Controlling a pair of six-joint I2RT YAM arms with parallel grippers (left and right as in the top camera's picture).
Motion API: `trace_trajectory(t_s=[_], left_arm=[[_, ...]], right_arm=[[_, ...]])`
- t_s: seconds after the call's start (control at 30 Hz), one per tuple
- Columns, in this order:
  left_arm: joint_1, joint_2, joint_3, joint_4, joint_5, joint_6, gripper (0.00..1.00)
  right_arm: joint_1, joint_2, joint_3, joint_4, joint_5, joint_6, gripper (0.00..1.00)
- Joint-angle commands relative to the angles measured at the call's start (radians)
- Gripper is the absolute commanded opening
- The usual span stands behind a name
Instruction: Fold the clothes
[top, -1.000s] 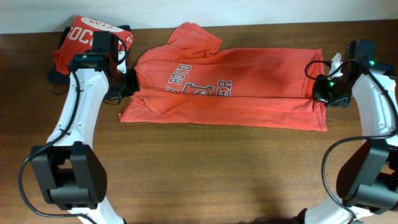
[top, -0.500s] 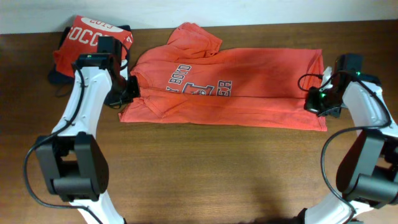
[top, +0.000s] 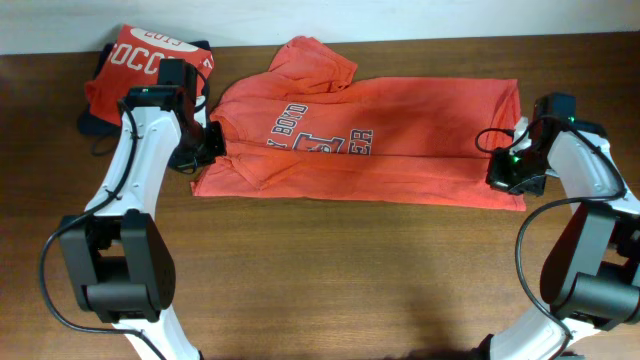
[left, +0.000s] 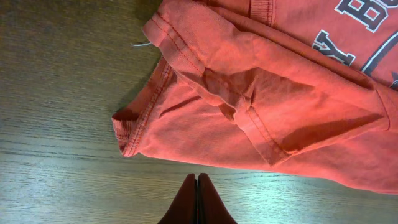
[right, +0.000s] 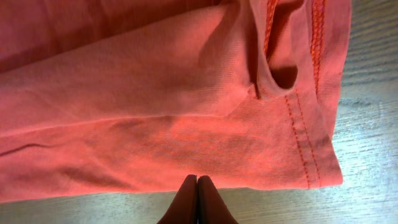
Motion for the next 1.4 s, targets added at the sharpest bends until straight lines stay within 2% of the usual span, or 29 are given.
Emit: trace_trajectory(t_s=[0.0,0.77,1.23,1.37], left_arm=[[0.001,0.005,0.008,0.004,0.011,0.001,0.04],[0.001,0.005,0.008,0.006,0.011,0.001,0.04],[0.001,0.004,0.008,0.011,0.011,0.001,0.04],[0.001,0.005,0.008,0.019,0.011,0.002,0.04]], right_arm=[[0.005,0.005,-0.028,0.040,0.016,-0.008,0.04],[0.005,0.122,-0.039,0.180,0.032,-0.008,0.04],[0.004,0.122,-0.011,0.439,0.032,-0.003,0.05],[0.004,0.122,-0.011,0.536,0.031,-0.003,0.10]])
